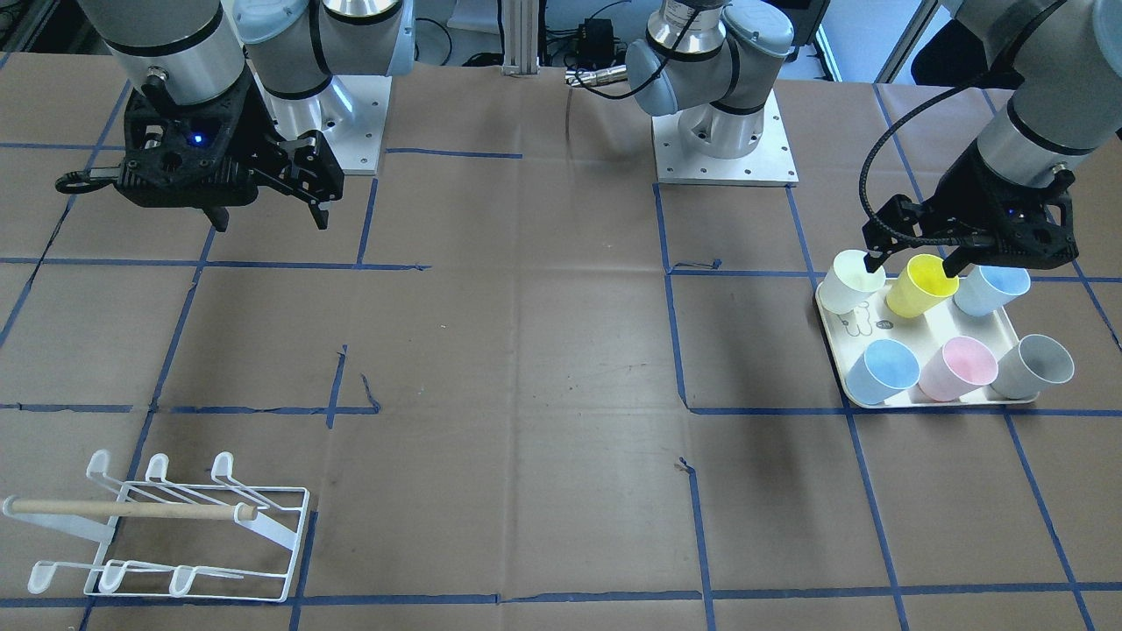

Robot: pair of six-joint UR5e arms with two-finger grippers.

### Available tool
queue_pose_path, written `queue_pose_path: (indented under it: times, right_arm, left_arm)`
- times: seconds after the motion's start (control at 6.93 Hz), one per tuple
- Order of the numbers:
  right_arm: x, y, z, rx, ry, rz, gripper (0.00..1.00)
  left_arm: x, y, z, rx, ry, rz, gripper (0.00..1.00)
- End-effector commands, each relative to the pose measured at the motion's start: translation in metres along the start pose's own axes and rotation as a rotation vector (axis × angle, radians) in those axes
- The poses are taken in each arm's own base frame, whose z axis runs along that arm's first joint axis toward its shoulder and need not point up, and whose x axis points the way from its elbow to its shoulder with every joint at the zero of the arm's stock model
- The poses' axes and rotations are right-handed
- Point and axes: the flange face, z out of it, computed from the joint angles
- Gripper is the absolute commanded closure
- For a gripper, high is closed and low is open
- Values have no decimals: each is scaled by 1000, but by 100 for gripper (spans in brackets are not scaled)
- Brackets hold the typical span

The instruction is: Transfer IKEA cup to right arm and place on rack

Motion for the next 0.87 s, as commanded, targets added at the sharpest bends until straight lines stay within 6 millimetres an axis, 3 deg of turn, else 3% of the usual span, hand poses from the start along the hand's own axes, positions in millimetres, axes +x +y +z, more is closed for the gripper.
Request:
queue_pose_path:
  times: [0.0, 0.43, 0.72]
  right_arm:
    - [0, 0, 0, -1, 0, 0, 0]
    - [0, 0, 0, -1, 0, 0, 0]
    - [0, -1, 0, 2, 1, -2, 0]
  left_arm:
    - [-18, 0, 32, 26, -14, 8, 0]
    - [-39, -40, 116, -27, 13, 0, 0]
    - [-42, -47, 143, -42, 22, -31, 0]
